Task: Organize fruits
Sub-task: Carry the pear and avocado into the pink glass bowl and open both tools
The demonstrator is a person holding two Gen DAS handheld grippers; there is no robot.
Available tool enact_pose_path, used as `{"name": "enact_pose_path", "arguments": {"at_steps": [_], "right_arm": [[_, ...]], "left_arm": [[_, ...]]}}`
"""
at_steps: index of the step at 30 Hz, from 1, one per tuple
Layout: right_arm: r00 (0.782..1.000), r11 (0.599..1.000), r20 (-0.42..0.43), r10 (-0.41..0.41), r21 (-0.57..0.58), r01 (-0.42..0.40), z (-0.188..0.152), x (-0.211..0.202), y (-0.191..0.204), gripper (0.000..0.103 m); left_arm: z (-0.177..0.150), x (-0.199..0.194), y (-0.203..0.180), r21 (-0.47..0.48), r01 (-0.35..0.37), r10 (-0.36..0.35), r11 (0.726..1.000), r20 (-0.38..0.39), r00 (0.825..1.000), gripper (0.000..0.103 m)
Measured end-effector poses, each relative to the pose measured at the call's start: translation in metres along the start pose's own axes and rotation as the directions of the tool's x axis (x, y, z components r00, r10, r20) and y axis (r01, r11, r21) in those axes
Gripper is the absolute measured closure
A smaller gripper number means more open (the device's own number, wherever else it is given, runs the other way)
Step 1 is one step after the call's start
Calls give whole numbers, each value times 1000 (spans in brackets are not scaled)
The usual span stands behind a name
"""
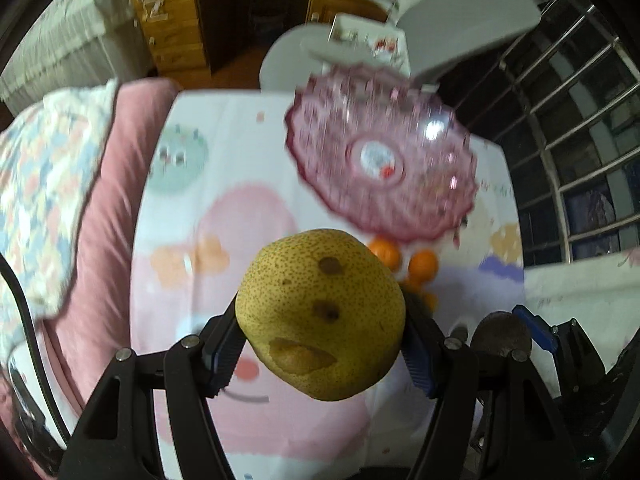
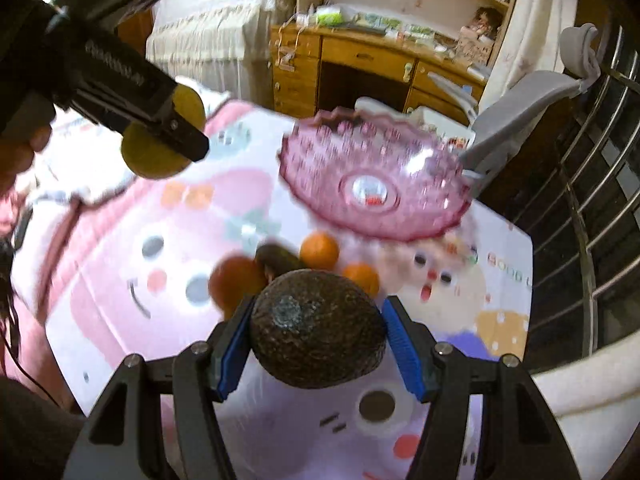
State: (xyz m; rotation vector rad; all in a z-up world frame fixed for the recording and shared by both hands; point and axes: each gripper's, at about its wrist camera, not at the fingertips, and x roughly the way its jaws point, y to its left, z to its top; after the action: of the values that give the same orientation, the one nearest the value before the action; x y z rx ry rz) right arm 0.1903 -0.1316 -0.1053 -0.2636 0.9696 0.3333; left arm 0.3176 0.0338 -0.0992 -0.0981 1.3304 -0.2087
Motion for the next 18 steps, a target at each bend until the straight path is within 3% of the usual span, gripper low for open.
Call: {"name": "enact_pose_path", "arguments": {"at_steps": [5,10,18], "right_arm": [[996,1000,85,8,26,-10,35,6,-20,40],[991,998,132,-1,67,-8,64,32,-42,40],[996,986,91,7,163,-22,85,97,-72,40]], "left_arm": [[37,-6,-5,14,-10,9,1000,77,997,35],[69,16,-10,11,0,-1,1000,115,993,35],[99,76,-19,22,60,-62,998,124,990,35]]}}
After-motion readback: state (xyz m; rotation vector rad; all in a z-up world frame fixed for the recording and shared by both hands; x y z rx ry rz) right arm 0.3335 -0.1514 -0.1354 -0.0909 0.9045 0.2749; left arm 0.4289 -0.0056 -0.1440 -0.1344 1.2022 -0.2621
